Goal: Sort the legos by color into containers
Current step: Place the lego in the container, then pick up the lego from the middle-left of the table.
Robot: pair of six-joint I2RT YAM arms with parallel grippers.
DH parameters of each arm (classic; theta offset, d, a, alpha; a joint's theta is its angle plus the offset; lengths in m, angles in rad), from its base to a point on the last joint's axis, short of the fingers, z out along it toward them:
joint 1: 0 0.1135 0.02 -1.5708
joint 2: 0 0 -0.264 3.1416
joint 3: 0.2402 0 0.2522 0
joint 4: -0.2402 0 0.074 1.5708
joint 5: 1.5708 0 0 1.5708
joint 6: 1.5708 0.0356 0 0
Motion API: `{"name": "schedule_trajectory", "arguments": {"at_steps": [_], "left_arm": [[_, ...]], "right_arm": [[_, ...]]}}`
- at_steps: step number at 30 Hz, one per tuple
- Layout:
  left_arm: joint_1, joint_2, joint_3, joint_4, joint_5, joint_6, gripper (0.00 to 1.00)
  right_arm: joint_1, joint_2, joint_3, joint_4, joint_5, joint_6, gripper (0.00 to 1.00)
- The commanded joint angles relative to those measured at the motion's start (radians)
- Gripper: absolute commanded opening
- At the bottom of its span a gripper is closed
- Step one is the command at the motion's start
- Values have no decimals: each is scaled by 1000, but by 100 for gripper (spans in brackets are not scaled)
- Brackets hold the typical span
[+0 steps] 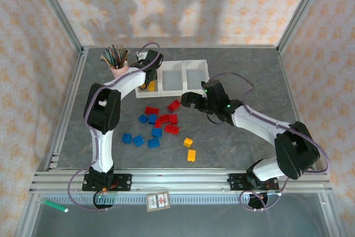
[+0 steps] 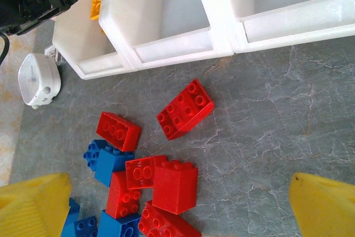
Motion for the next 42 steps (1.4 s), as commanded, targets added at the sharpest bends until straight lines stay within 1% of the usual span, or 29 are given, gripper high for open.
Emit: {"name": "schedule_trajectory", "arguments": {"at_steps": [1,5,11,15,16,18,24,27,30,33,36,39,42], "left_arm": [[-16,-130,-36,-37,64,-15,48],[-77,-253,-150,-22,138,-31,48],[-231,-403,-324,-30,211,-83,48],[-327,-483,-437,-24,260,-162,49],[-351,-497,-461,-27,266,-181,49],[-416,-519,-503,-20,283,-227,51],[-594,-504,-543,-17,308,-295,54],[-664,-476,-548,24,349,-301,56],[-716,-417,-523,6,341,-303,58],[-746,-361,-516,3,337,-289,61],[-758,-311,-497,-12,337,-271,61],[-768,-286,-488,14,350,-256,62],[-769,-262,-480,16,332,-256,62]], "right_arm": [[-18,-56,12,-28,26,-19,100],[-48,-92,-16,-75,25,-25,100],[-91,-178,-88,-166,23,-50,100],[-109,-226,-151,-220,14,-57,100],[-111,-261,-164,-233,13,-58,100],[-112,-289,-195,-258,3,-54,100],[-114,-369,-293,-279,-24,-22,100],[-114,-394,-331,-263,-38,-2,100],[-114,-407,-359,-248,-55,5,100],[-116,-420,-380,-242,-40,17,100],[-119,-419,-379,-247,-31,16,100],[-120,-419,-379,-249,-23,15,100],[-121,-421,-379,-247,-20,12,100]]}}
